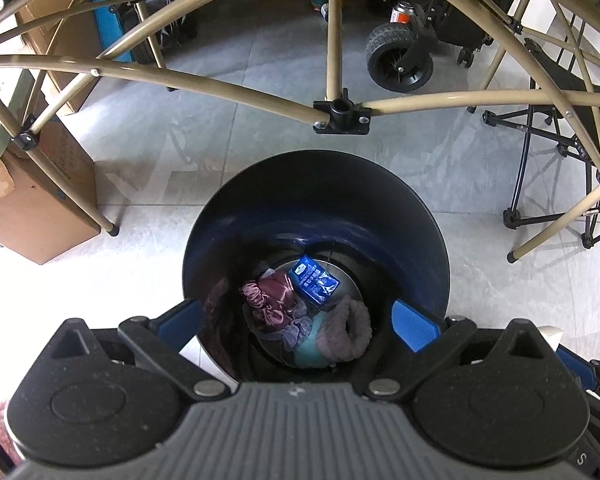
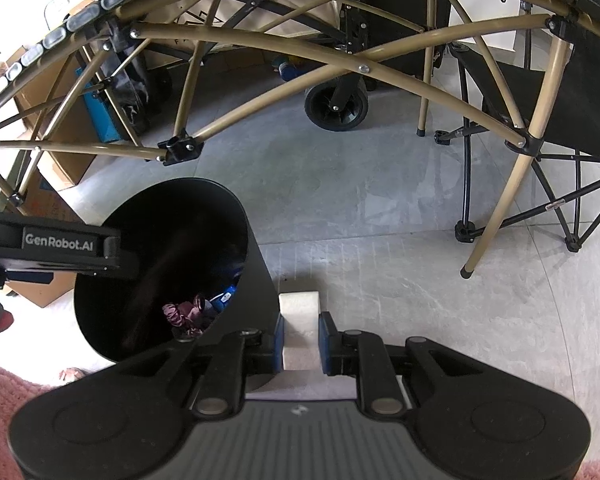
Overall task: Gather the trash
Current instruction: 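Move the right tool over the bin and release the white eraser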
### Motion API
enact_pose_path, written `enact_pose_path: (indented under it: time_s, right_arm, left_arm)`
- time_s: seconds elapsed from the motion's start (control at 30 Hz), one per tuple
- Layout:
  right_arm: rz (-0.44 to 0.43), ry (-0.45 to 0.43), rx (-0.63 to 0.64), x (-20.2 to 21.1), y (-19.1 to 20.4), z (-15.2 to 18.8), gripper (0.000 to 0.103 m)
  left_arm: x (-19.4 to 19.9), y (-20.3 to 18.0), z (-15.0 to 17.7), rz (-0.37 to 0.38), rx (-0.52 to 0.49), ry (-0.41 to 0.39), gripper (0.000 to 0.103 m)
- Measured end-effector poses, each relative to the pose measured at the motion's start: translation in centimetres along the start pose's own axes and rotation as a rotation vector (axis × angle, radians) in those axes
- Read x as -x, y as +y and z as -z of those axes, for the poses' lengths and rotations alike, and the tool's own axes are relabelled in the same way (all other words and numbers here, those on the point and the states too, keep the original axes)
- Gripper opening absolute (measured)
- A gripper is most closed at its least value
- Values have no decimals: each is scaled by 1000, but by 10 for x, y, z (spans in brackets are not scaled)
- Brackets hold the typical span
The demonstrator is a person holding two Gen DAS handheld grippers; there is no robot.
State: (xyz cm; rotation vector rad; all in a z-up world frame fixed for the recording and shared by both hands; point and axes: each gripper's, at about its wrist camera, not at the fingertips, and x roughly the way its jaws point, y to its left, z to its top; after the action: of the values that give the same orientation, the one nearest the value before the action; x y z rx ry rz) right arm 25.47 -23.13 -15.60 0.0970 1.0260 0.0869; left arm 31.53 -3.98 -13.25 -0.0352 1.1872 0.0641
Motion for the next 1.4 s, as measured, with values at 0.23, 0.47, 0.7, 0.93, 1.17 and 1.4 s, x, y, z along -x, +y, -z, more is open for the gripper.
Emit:
enact_pose_path:
  time_s: [0.23, 0.47, 0.7, 0.93, 1.17, 1.4]
  right_arm:
    - [-21, -36, 37, 8, 14, -5, 17]
    - [-40, -54, 83, 9, 37, -12, 17]
    - [-56, -62, 126, 4, 67, -18, 17]
    - [-89, -50, 162, -4, 98, -25, 17]
    - [-102, -25, 183, -17, 122, -28, 17]
    - [-112, 14, 172, -32, 136, -32, 17]
  left_arm:
    - [9, 14, 2, 3, 18, -23, 103]
    - [18, 38, 6, -3, 45, -51, 103]
    - [25, 64, 11, -7, 73, -76, 103]
    - [31, 85, 16, -9, 94, -93, 103]
    - [31, 111, 22, -35, 121, -88, 103]
    - [25, 132, 30, -65, 135, -80, 103]
